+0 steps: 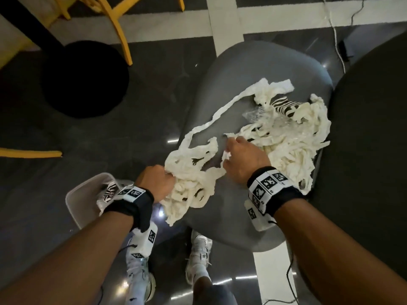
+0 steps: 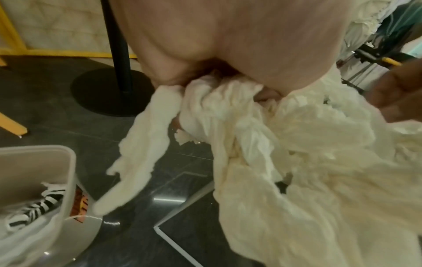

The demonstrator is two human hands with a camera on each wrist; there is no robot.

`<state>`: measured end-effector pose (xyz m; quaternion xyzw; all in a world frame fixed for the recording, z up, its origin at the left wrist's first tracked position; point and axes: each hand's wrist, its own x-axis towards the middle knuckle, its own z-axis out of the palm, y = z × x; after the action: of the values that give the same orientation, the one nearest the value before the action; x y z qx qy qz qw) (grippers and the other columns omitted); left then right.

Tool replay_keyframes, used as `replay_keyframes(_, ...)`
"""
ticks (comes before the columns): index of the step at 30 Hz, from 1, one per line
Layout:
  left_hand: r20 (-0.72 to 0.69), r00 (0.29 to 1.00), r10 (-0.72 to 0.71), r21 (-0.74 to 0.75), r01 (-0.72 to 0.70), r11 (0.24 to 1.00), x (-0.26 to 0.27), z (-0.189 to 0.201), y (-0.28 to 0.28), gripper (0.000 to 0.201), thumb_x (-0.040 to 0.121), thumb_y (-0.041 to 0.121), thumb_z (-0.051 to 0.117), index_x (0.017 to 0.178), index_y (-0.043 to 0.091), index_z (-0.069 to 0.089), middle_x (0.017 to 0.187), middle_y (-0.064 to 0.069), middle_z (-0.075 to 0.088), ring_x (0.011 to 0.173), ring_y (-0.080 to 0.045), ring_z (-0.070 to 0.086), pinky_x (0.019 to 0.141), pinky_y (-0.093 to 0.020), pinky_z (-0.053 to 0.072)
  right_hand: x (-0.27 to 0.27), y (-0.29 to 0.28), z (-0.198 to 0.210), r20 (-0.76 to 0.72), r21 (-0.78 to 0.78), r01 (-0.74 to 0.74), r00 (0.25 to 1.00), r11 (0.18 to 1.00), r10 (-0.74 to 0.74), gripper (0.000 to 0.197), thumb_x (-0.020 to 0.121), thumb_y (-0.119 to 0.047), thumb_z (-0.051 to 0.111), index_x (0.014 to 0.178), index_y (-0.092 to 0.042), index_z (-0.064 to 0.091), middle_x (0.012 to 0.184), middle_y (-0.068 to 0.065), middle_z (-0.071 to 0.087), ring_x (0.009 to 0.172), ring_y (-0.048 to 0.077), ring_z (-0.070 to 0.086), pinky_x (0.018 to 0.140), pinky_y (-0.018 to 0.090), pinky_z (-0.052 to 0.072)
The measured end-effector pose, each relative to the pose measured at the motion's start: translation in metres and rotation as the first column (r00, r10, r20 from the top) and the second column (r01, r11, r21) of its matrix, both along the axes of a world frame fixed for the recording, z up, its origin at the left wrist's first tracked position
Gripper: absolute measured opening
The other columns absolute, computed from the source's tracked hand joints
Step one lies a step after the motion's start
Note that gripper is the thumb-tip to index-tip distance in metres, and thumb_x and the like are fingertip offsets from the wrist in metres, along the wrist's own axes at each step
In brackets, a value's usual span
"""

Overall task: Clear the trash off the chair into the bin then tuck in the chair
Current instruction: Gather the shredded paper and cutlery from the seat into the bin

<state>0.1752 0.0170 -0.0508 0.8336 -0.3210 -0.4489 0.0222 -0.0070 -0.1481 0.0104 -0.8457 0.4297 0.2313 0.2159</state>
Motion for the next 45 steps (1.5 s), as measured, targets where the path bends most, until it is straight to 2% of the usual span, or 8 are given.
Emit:
replay_keyframes(7,-0.108,0.994,-0.018,-0.149,0.002,0.989,-0.005,0.005,0.023,0.029,0.066,0.064,0.051,0.084,0.041,0.054,0.101,0.007,0.054,0.094,-0.017,0.059,0.083,-0.034,0.052,0.046,-0.020,-0.041,-0.095,-0.092,-0.501,0.864,0.860,0.494,0.109,0.077,-0.004,0.069,0.157,-0.027,-0.001,0.166,-0.003,-0.009,0.152,0.032,0.012,0.115,0.050,0.034)
replay_keyframes(16,-0.204,0.955,0.215,-0.195,-0.255,0.947,0.000,0.000,0.040,0.052,0.082,0.042,0.068,0.124,0.025,0.043,0.112,0.006,0.064,0.099,-0.017,0.063,0.079,-0.031,0.049,0.070,0.021,-0.048,-0.035,0.080,-0.331,0.942,0.940,0.335,0.059,0.087,-0.034,0.062,0.142,-0.026,0.043,0.134,0.009,0.046,0.120,0.037,0.053,0.099,0.046,0.047)
replay_keyframes(20,-0.216,0.907,0.362,-0.241,-0.409,0.880,0.014,0.000,0.046,0.054,0.085,0.032,0.066,0.132,0.028,0.040,0.109,0.010,0.062,0.098,-0.017,0.061,0.080,-0.030,0.047,0.063,0.052,-0.039,0.011,0.265,-0.244,0.968,0.933,0.251,0.047,0.086,-0.033,0.057,0.130,-0.020,0.049,0.130,0.007,0.046,0.128,0.034,0.044,0.104,0.044,0.043)
replay_keyframes(24,-0.264,0.903,0.338,-0.279,-0.407,0.870,0.018,0.001,0.050,0.017,0.089,0.017,0.060,0.103,0.026,0.060,0.092,0.009,0.067,0.089,-0.014,0.065,0.073,-0.029,0.049,0.065,0.089,-0.028,0.109,0.489,-0.119,0.991,0.864,0.075,0.049,0.080,-0.040,0.061,0.125,-0.022,0.054,0.124,0.000,0.060,0.114,0.024,0.058,0.100,0.039,0.049)
replay_keyframes(33,-0.258,0.959,0.118,-0.296,-0.194,0.935,0.008,-0.031,0.052,0.019,0.075,0.049,0.065,0.091,0.039,0.061,0.105,0.005,0.060,0.092,-0.011,0.064,0.084,-0.038,0.057,0.045,0.030,-0.044,-0.063,-0.144,-0.088,0.995,0.986,0.080,0.067,0.079,-0.009,0.063,0.139,-0.022,0.035,0.151,0.008,0.025,0.132,0.037,0.039,0.096,0.055,0.049)
replay_keyframes(39,-0.319,0.942,0.101,-0.331,-0.211,0.920,0.004,-0.033,0.048,0.037,0.074,0.053,0.063,0.106,0.036,0.057,0.101,0.011,0.064,0.094,-0.012,0.063,0.083,-0.032,0.053,0.028,-0.029,-0.051,-0.204,-0.191,-0.138,0.974,0.972,0.098,0.104,0.082,-0.014,0.069,0.156,-0.030,-0.002,0.165,-0.002,-0.016,0.150,0.040,0.012,0.111,0.061,0.035)
replay_keyframes(42,-0.335,0.939,0.080,-0.322,-0.194,0.927,0.003,-0.035,0.046,0.031,0.085,0.040,0.067,0.111,0.037,0.049,0.098,0.018,0.058,0.092,-0.007,0.059,0.078,-0.024,0.044,0.052,-0.037,-0.056,-0.140,-0.180,-0.292,0.953,0.939,0.269,0.104,0.084,-0.015,0.067,0.158,-0.028,-0.005,0.167,0.002,-0.008,0.153,0.034,0.005,0.119,0.055,0.020)
replay_keyframes(45,-0.332,0.941,0.068,-0.338,-0.186,0.923,0.004,-0.037,0.043,0.029,0.088,0.033,0.067,0.110,0.036,0.049,0.095,0.018,0.056,0.089,-0.007,0.058,0.074,-0.021,0.041,0.079,-0.030,-0.063,-0.066,-0.081,-0.250,0.967,0.965,0.245,0.087,0.083,-0.005,0.065,0.154,-0.025,0.019,0.159,0.007,0.021,0.141,0.039,0.032,0.106,0.049,0.042)
